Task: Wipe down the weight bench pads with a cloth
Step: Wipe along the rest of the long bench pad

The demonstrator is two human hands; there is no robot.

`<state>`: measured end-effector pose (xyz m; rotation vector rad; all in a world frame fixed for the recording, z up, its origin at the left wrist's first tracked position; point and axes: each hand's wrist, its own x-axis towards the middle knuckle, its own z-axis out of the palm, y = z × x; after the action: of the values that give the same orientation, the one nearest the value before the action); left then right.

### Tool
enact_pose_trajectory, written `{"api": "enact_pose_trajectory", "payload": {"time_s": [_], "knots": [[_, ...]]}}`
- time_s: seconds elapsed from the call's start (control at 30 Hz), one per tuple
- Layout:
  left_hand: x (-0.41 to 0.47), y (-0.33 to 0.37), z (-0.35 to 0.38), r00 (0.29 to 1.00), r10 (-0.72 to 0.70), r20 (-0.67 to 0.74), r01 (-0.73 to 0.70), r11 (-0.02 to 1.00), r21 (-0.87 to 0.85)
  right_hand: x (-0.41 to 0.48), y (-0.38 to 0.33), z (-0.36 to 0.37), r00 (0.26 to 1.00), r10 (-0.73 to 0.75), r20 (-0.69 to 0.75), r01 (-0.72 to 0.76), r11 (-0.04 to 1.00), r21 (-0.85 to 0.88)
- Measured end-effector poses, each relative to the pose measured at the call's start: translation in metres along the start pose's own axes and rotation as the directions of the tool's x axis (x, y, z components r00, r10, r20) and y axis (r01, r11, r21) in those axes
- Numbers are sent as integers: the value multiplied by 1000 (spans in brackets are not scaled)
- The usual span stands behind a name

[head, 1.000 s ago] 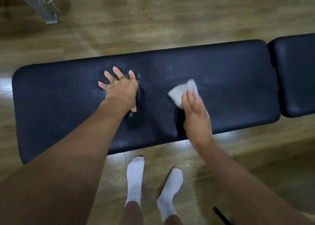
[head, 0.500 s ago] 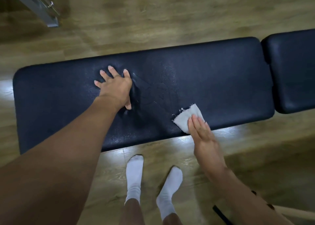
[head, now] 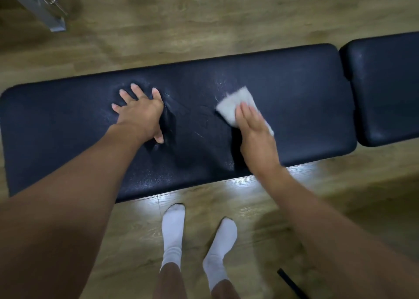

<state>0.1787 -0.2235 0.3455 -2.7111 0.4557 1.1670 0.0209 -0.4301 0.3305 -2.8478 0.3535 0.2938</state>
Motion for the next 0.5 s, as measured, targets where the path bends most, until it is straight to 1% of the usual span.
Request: {"api": "enact_pose_trajectory", "payload": {"time_s": [0.1,0.17,0.27,0.4,0.47,0.5], "knots": [[-3,2,-1,1000,-9,3,9,1000,4,-86,12,3,996,-17,88,16,1000,15],[-3,3,-2,1000,-9,6,9,1000,-3,-92,11,5,993,-18,119,16,1000,15],[-1,2,-1,1000,0,4,0,1000,1,-30,-1,-1,996,-13,84,15,1000,-22],[2,-2,2,1000,6,6,-6,1000,0,115,-15,-20,998,36,47,-32,995,-97],[3,-3,2,1000,10,2,-10,1000,8,146,-15,-24,999,40,32,-36,991,-131],[3,-3,1,1000,9,4,-9,1000,9,142,-12,-23,999,30,21,-27,991,-129]]}}
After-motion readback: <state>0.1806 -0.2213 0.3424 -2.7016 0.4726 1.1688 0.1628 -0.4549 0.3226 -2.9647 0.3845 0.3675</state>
